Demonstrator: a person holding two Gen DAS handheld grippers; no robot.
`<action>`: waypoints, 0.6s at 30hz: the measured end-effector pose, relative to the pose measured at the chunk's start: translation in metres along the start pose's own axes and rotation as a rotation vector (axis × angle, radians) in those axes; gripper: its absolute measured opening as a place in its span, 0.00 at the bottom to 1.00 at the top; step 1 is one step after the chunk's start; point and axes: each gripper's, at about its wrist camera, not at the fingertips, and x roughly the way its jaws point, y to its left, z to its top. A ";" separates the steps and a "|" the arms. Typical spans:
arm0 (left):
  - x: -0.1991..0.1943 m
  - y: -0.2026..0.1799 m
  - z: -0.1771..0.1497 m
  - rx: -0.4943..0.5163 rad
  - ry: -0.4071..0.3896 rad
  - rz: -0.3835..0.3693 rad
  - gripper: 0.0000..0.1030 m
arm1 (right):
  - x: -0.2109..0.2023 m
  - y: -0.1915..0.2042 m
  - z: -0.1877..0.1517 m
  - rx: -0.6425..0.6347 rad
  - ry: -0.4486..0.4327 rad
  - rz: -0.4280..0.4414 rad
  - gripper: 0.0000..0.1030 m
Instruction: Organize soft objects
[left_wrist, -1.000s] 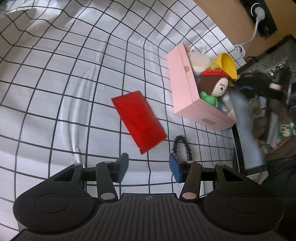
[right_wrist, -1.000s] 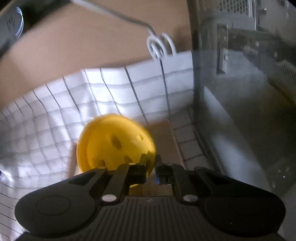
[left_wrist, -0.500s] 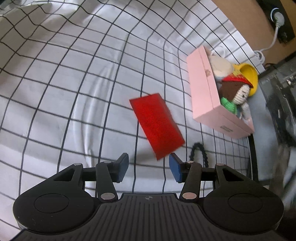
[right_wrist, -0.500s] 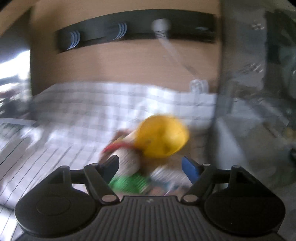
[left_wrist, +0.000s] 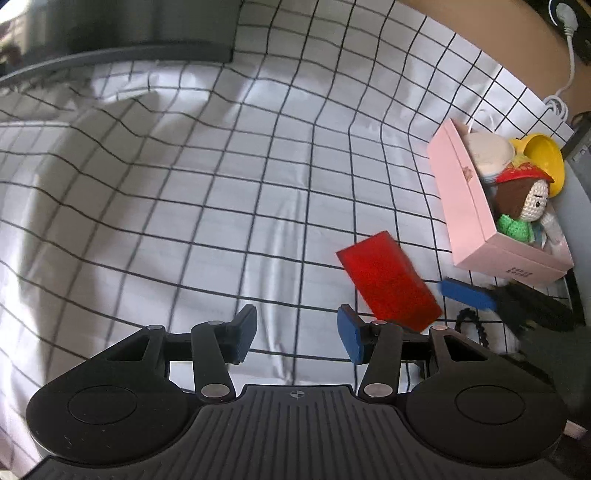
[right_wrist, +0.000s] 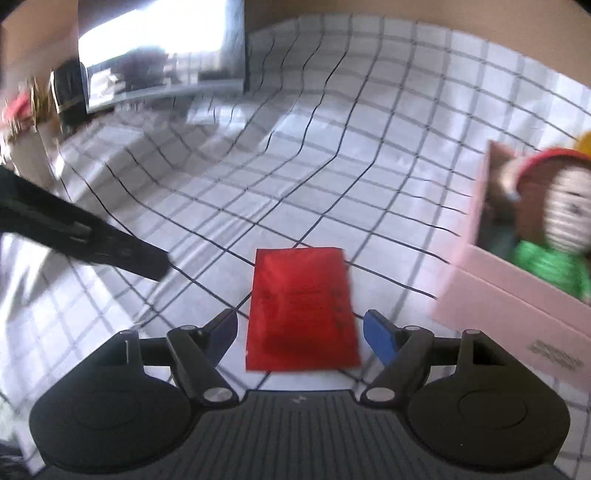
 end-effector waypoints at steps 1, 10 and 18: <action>-0.003 0.001 0.000 0.005 -0.006 0.006 0.51 | 0.003 0.003 0.002 -0.017 -0.007 -0.014 0.75; -0.013 0.016 -0.009 -0.058 -0.013 -0.024 0.51 | -0.003 0.028 0.000 -0.181 0.002 -0.020 0.35; 0.003 0.015 -0.017 -0.064 0.041 -0.068 0.51 | -0.034 0.018 -0.018 -0.170 -0.025 -0.123 0.01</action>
